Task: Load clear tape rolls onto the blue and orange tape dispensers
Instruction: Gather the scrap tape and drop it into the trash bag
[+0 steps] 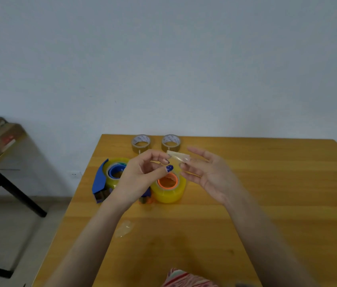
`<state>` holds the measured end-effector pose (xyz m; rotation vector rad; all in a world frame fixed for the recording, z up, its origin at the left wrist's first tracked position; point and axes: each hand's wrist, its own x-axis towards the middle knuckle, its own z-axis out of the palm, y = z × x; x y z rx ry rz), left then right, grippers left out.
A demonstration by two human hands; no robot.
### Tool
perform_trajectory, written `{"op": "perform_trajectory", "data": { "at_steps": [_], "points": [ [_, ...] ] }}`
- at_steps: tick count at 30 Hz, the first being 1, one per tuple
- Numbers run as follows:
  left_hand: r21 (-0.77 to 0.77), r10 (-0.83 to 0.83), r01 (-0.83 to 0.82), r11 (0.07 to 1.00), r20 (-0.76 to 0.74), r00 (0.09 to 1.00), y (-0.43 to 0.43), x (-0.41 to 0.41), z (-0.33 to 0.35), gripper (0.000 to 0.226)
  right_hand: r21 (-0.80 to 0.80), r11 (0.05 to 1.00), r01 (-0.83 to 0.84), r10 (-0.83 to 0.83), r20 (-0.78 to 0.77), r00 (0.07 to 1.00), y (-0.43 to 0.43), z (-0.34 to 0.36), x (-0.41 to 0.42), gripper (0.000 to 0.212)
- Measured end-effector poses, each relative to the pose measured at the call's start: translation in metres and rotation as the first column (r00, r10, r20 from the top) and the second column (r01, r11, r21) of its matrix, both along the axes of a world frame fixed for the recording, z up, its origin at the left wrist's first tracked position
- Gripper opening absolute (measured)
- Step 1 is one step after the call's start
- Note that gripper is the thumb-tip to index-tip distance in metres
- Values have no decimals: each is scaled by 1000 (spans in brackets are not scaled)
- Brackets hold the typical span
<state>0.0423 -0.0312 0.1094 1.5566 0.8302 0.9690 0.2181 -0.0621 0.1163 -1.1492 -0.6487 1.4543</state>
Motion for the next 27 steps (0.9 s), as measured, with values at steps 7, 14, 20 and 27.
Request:
{"op": "perform_trajectory", "data": {
  "at_steps": [7,14,20,27],
  "points": [
    [192,85,-71,979,-62,994,-2,-5,-7,8,-154,985,-71,51,-128,990,-3,-1,-3,8],
    [459,296,-203,865,-138,945,-8,-4,-7,23,-248,954,-170,147,-107,983,-3,-4,-10,8],
    [590,413,-243,770,-171,894,-11,-3,-10,12,-258,944,-203,180,-112,977,-2,-2,-15,10],
    [608,565,-289,739,-326,758,-10,-7,-11,57,-276,943,-188,161,-116,980,-2,-5,-15,25]
  ]
}}
